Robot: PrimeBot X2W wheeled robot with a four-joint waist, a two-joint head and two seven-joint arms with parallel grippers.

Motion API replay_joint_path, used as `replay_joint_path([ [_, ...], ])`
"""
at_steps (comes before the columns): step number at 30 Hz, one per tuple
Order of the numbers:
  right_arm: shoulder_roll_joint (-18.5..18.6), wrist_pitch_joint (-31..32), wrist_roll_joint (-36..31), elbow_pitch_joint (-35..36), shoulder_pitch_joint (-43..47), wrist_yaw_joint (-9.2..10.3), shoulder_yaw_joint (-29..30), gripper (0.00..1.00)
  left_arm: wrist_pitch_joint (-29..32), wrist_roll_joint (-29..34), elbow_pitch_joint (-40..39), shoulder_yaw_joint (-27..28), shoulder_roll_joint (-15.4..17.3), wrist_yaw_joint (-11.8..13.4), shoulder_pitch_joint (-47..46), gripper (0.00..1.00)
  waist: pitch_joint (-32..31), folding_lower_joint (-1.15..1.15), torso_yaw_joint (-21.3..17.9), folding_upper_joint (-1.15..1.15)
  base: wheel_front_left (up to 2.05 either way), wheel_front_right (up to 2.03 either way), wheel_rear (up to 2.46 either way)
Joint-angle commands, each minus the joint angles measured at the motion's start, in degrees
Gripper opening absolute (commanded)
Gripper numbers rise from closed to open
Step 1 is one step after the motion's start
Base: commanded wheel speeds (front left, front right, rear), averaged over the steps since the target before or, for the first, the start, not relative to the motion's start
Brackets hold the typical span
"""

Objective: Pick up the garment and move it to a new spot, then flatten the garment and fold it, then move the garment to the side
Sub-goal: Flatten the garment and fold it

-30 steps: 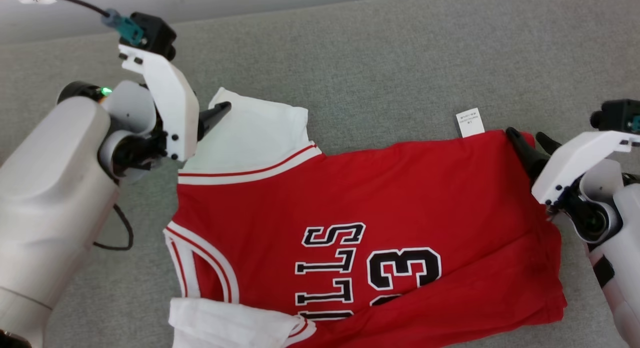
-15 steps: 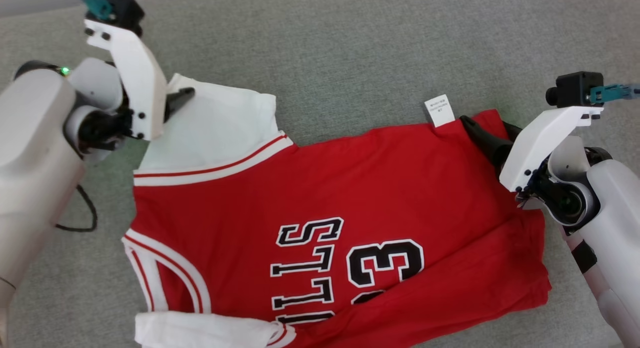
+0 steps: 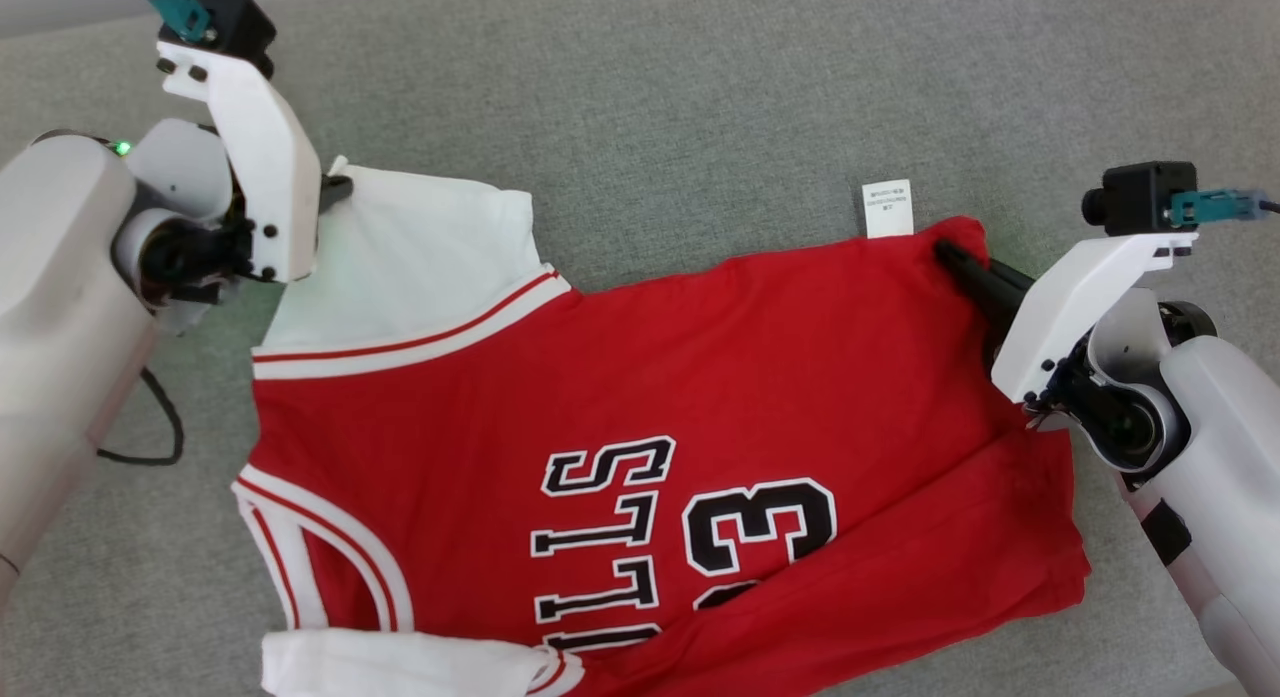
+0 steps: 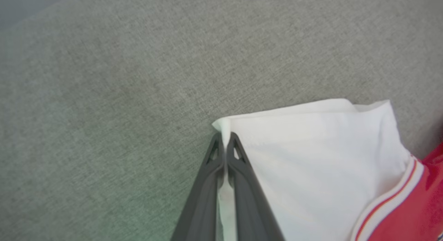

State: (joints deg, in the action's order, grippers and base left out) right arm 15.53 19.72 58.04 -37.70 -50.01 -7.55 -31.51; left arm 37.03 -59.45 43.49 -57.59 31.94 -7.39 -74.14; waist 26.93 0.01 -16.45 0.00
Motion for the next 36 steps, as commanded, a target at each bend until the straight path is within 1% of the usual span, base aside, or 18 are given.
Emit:
replay_joint_path([
  [1,0.21,-0.66,-0.05,-0.40,0.78,0.13,-0.10,0.00,-0.43,-0.49,0.41,-0.28,0.33,-0.15,0.37,0.00,-0.37,-0.01,0.22,0.00,0.00,0.00,0.00],
  [4,0.16,-5.40,-0.43,-1.33,0.38,0.13,0.09,0.00,-3.55,0.15,1.25,-0.52,0.04,-0.15,-0.28,0.00,-1.51,-0.01,0.82,0.00,0.00,0.00,0.00],
  [9,0.33,-13.30,-0.82,-4.95,0.29,0.13,1.49,0.00,-5.70,-0.93,2.24,-1.83,-0.41,-0.14,0.54,0.00,-4.15,-0.01,2.24,0.00,0.00,0.00,0.00],
  [14,-0.03,-17.11,-0.77,-9.73,1.29,0.13,2.11,0.00,-7.05,-1.90,2.00,-3.33,-0.85,-0.05,1.51,0.00,-6.92,-0.01,3.92,0.00,0.00,0.00,0.00],
  [18,0.26,-18.85,-0.14,-10.72,2.22,0.13,1.55,0.00,-7.40,-3.29,1.52,-4.37,-0.84,-0.04,2.05,0.00,-8.94,-0.01,4.88,0.00,0.00,0.00,0.00],
  [22,1.79,-19.39,0.93,-10.25,4.06,0.13,0.57,0.00,-6.20,-5.26,-0.41,-5.98,-0.92,-0.04,3.59,0.00,-11.54,-0.01,6.09,0.00,0.00,0.00,0.00],
  [27,4.85,-18.98,2.13,-8.51,7.55,0.13,-1.33,0.00,-3.49,-7.79,-4.36,-8.61,1.03,-0.04,5.66,0.00,-15.54,-0.01,7.33,0.00,0.00,0.00,0.00],
  [31,6.97,-18.36,3.21,-7.76,9.82,0.13,-2.93,0.00,-0.12,-10.03,-8.58,-10.67,2.76,-0.04,7.31,0.00,-18.43,-0.01,8.25,0.00,0.00,0.00,0.00],
  [36,8.27,-17.57,4.14,-7.22,11.78,0.13,-5.38,0.00,5.04,-13.44,-13.91,-12.29,4.82,-0.04,9.37,0.00,-20.20,-0.01,9.31,0.00,0.00,0.00,0.00],
])
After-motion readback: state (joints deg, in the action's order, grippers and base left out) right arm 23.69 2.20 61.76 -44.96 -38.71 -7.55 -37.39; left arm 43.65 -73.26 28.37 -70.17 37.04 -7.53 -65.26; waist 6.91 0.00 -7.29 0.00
